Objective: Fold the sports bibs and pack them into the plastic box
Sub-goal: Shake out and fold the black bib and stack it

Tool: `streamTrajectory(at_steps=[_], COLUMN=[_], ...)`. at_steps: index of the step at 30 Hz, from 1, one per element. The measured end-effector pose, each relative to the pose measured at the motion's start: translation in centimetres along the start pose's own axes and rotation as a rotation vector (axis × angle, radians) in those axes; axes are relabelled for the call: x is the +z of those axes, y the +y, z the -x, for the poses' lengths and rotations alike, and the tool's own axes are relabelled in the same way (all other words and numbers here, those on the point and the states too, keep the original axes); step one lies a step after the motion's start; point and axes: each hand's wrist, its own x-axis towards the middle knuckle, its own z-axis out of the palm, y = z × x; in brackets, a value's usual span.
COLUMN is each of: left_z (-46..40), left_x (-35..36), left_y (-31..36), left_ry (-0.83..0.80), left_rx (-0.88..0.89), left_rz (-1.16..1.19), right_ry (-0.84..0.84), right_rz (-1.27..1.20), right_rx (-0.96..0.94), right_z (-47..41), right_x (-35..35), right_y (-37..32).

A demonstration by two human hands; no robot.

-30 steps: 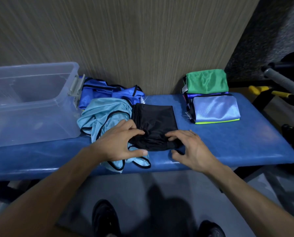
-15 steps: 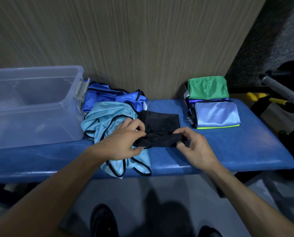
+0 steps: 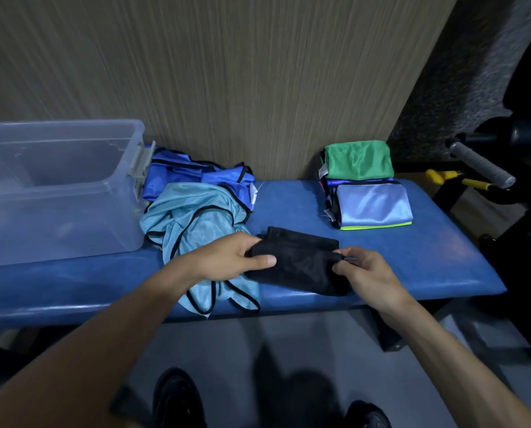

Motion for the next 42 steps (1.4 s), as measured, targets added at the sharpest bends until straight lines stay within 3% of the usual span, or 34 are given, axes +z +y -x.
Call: streamTrajectory(at_steps=[4, 7, 13, 19, 22, 33, 36, 40, 42], left_z=[-1.4, -2.7, -3.4, -4.2, -4.4, -3.5, -3.6, -4.0, -3.9], left_x=[0.2, 0.2, 0.9, 2.5, 3.0, 3.3, 3.3, 3.2, 4.2], left_y=[0.4, 0.7, 0.6, 1.3, 1.2, 1.8, 1.6, 0.9, 0.9], left_ry=[0.023, 0.133, 0.325, 0.566, 0.649, 0.584, 0.579, 0.515, 0.428], left_rx=[-0.081, -0.204, -0.332, -0.376, -0.347, -0.442, -0.379, 0.065, 0.185], left_rz=[0.038, 0.006, -0.043, -0.326, -0.462, -0.930, -0.969, -1.008, -1.003], right_ry=[0.089, 0.153, 0.240, 0.380, 0.371, 0.268, 0.266, 0.276, 0.262], right_rz=[0.027, 0.110, 0.362, 0.553, 0.612, 1.081, 1.111, 1.159, 1.158], right_rx=[0.072, 0.087, -0.029, -0.232, -0.274, -0.198, -0.193, -0.200, -0.233], right_z=[-1.0, -2.1, -3.1, -3.4, -3.7, -4.3, -4.1, -4.0, -4.2], right_x=[0.1, 0.4, 1.5, 3.0, 2.9, 3.3, 3.4, 3.3, 3.3], right_y=[-0.1, 0.1, 0.2, 1.3, 1.2, -0.6, -0.9, -1.1, -1.2])
